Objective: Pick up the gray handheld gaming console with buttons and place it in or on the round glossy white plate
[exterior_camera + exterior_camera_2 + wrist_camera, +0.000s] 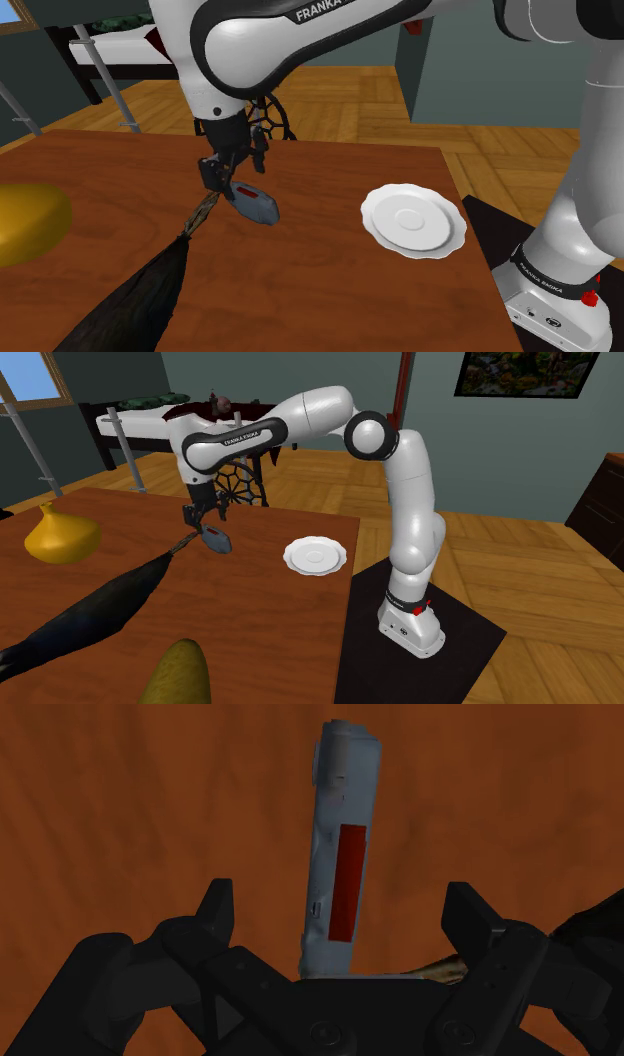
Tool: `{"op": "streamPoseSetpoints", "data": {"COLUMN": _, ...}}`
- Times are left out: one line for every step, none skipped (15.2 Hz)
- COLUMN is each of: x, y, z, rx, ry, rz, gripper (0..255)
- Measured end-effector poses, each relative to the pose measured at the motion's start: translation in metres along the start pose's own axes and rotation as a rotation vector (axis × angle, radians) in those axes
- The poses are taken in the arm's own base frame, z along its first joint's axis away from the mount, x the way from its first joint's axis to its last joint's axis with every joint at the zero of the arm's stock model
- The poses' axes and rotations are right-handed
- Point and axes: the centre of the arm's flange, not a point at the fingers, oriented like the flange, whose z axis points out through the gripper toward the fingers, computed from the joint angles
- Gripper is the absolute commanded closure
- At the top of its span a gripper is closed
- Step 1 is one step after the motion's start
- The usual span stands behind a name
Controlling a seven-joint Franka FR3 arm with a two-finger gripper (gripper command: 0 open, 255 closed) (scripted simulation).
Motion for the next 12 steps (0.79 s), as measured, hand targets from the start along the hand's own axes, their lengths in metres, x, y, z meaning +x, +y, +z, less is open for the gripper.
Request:
{"op": "streamPoseSetpoints", "data": {"x": 0.001, "y": -0.002, "z": 0.004, "rx": 0.0, "ry": 0.001, "rz": -0.001, "gripper": 0}}
{"op": "streamPoseSetpoints", "data": {"x": 0.002, "y": -0.004, "z": 0.009, "rx": 0.0, "ry": 0.001, "rz": -0.002, "gripper": 0}}
{"op": "streamPoseSetpoints", "data": {"x": 0.002, "y": -0.004, "z": 0.014, "rx": 0.0, "ry": 0.001, "rz": -0.003, "gripper": 0}}
{"op": "streamPoseSetpoints", "data": {"x": 0.002, "y": -0.004, "z": 0.02, "rx": 0.0, "ry": 0.001, "rz": -0.003, "gripper": 0}}
{"op": "streamPoseSetpoints", "data": {"x": 0.003, "y": -0.004, "z": 0.024, "rx": 0.0, "ry": 0.002, "rz": -0.003, "gripper": 0}}
{"op": "streamPoseSetpoints", "data": {"x": 0.003, "y": -0.004, "z": 0.029, "rx": 0.0, "ry": 0.002, "rz": -0.003, "gripper": 0}}
{"op": "streamPoseSetpoints", "data": {"x": 0.004, "y": -0.003, "z": 0.033, "rx": 0.0, "ry": 0.002, "rz": -0.003, "gripper": 0}}
{"op": "streamPoseSetpoints", "data": {"x": 0.004, "y": -0.003, "z": 0.036, "rx": 0.0, "ry": 0.002, "rz": -0.003, "gripper": 0}}
{"op": "streamPoseSetpoints", "data": {"x": 0.004, "y": -0.004, "z": 0.037, "rx": 0.0, "ry": 0.002, "rz": -0.003, "gripper": 0}}
{"op": "streamPoseSetpoints", "data": {"x": 0.004, "y": -0.004, "z": 0.037, "rx": 0.0, "ry": 0.002, "rz": -0.003, "gripper": 0}}
{"op": "streamPoseSetpoints", "data": {"x": 0.004, "y": -0.004, "z": 0.037, "rx": 0.0, "ry": 0.002, "rz": -0.003, "gripper": 0}}
{"op": "streamPoseSetpoints", "data": {"x": 0.004, "y": -0.004, "z": 0.037, "rx": 0.0, "ry": 0.002, "rz": -0.003, "gripper": 0}}
